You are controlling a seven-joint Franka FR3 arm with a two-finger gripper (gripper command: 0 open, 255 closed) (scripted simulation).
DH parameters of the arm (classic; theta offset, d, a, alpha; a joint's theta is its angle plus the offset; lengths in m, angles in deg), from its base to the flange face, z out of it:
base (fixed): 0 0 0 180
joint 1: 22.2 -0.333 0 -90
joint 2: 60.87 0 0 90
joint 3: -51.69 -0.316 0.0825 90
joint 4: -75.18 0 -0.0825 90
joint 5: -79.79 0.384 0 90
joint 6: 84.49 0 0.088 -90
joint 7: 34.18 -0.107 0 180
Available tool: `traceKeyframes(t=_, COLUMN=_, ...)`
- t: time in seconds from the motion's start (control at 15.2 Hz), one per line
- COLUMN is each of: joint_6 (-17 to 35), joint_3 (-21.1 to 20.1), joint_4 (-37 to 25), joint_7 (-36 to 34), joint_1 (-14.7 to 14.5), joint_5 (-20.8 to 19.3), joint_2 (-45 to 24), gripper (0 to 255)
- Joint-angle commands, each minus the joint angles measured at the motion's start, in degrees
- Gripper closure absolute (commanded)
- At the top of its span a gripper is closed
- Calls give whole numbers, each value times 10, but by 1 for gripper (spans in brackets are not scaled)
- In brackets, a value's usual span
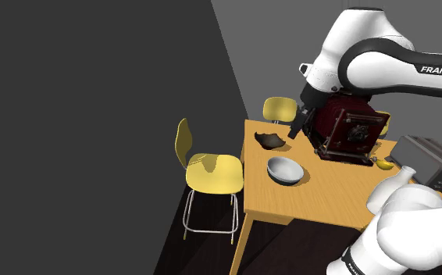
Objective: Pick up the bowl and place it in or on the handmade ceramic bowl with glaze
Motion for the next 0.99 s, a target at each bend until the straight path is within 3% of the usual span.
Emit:
traceKeyframes(t=0.0, joint_6=41, joint_3=5, joint_4=36, joint_7=6, joint_1=5, joint_5=-10, joint_2=-4, gripper=0)
traceKeyframes(t=0.46, joint_6=189, joint_3=26, joint_4=139, joint_7=23, joint_1=30, joint_5=-52, joint_2=-45, gripper=0)
traceKeyframes(t=0.92, joint_6=365, joint_3=45, joint_4=202, joint_7=28, joint_1=75, joint_5=-112, joint_2=-152, gripper=0)
